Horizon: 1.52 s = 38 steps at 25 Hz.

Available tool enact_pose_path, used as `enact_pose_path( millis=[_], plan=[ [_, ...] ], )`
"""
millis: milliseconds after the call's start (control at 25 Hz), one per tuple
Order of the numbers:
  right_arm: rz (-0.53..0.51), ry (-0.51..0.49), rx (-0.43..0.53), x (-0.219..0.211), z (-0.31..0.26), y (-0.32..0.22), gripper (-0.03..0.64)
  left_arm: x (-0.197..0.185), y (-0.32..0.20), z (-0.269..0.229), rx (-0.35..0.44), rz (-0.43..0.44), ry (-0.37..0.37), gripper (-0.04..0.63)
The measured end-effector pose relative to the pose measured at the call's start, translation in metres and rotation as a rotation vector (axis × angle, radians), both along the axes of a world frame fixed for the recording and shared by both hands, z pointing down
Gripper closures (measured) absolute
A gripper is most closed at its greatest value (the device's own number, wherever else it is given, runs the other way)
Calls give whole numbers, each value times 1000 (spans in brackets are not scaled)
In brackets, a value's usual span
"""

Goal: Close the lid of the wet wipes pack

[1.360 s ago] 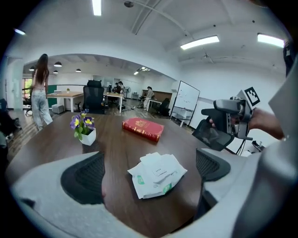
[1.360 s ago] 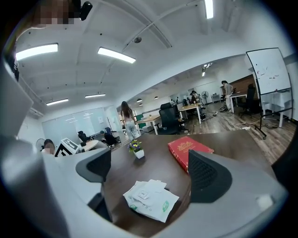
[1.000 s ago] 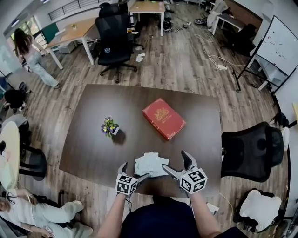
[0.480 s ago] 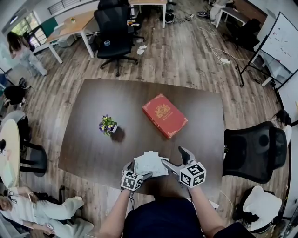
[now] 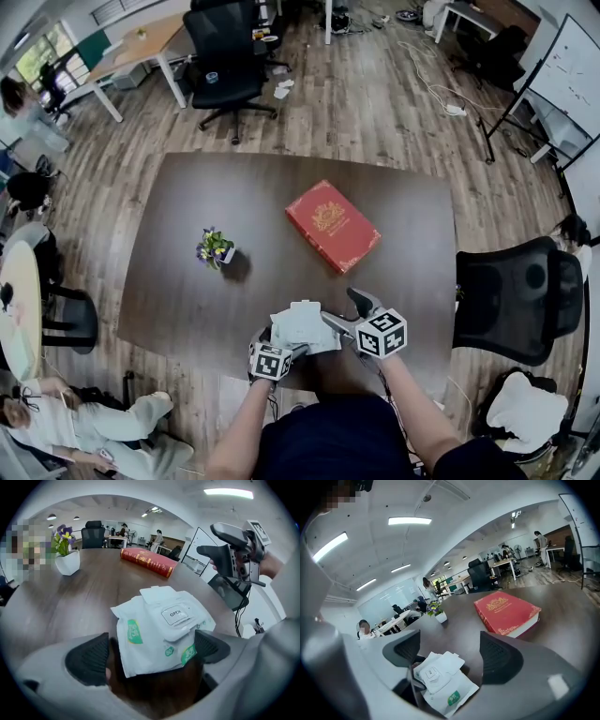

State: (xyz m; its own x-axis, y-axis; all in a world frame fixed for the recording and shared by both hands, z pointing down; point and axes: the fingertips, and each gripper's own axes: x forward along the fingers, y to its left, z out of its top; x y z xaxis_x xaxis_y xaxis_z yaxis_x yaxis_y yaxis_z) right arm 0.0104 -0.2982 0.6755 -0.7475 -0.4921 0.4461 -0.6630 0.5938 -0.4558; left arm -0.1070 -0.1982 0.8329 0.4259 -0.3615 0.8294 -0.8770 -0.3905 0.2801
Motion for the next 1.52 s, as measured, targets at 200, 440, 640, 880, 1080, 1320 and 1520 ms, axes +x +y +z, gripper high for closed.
enact_pose_path(
  millis=[200, 440, 640, 880, 1080, 1320, 1520],
  plan=[
    [-77, -3, -112, -17, 44, 3, 257, 0, -1, 3, -5, 0, -11, 28],
    [-212, 49, -312, -33, 99, 5, 370, 0, 0, 1, -28, 7, -21, 28],
    [-241, 53, -472, -37, 131, 5, 371, 0, 0, 4, -28, 8, -27, 28],
    [-332, 58, -552, -48, 136, 6, 408, -1, -2, 4, -29, 9, -31, 28],
    [-384, 87, -553, -54, 138, 9, 430, 0, -1, 5, -35, 9, -30, 28],
    [-423, 36, -466, -64, 110, 6, 446, 0, -2, 5, -34, 17, -31, 28],
    [-472, -39, -417, -76, 80, 16, 454, -1, -1, 5, -35, 16, -31, 28]
  ],
)
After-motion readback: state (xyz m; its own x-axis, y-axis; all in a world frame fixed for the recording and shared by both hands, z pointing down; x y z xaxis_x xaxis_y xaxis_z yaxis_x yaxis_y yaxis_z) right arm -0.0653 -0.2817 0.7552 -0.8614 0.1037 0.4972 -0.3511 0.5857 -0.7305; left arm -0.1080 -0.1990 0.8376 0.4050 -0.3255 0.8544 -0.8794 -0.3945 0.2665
